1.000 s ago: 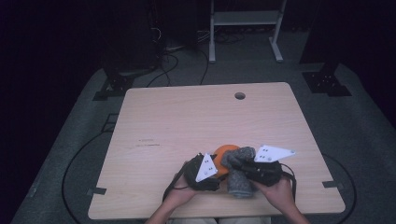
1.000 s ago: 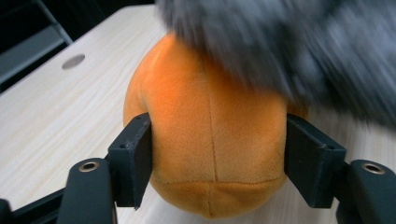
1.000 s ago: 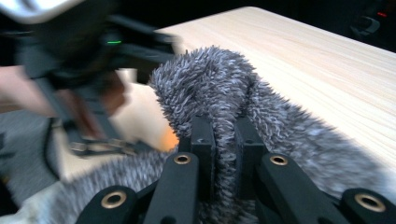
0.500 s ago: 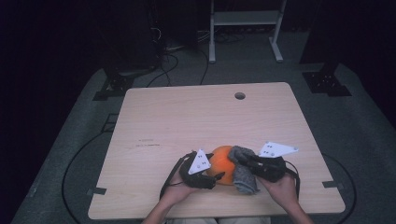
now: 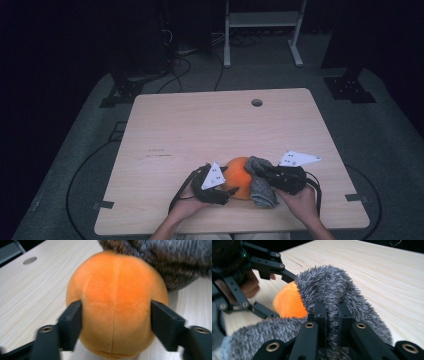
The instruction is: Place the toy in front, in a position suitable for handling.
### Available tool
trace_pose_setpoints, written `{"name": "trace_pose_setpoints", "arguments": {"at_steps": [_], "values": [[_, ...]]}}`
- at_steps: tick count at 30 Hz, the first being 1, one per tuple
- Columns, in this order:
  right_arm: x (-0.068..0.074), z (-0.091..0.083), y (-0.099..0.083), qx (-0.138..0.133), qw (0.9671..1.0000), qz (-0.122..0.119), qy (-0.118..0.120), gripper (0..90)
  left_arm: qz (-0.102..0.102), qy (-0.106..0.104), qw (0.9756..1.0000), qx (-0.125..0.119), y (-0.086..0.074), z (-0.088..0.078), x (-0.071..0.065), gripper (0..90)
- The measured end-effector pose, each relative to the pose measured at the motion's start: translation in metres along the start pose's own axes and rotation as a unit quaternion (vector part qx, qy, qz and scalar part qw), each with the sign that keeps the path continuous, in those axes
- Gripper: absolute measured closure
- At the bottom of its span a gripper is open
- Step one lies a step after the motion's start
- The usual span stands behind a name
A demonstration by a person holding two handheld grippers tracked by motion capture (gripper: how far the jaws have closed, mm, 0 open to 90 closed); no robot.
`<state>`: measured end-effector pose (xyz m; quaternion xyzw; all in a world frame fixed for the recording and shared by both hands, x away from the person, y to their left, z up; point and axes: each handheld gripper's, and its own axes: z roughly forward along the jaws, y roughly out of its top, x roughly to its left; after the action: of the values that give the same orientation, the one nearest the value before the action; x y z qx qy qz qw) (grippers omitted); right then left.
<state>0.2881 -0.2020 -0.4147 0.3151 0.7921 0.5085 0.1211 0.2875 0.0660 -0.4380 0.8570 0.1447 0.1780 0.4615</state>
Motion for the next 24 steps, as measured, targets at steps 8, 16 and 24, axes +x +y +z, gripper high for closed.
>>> {"name": "trace_pose_setpoints", "arguments": {"at_steps": [8,16,24], "values": [[0.016,0.009,0.001,0.008,0.9986,-0.053,0.003,80.8,-0.011,0.006,0.9999,-0.011,0.001,-0.002,0.003,27.9],[-0.003,0.000,-0.009,0.005,0.9999,-0.002,-0.015,80.8,-0.069,-0.024,0.9973,-0.006,-0.009,-0.008,0.022,25.8],[-0.014,0.005,-0.016,0.026,0.9993,0.016,-0.019,80.8,-0.067,-0.023,0.9975,0.004,-0.011,-0.009,0.024,29.1]]}}
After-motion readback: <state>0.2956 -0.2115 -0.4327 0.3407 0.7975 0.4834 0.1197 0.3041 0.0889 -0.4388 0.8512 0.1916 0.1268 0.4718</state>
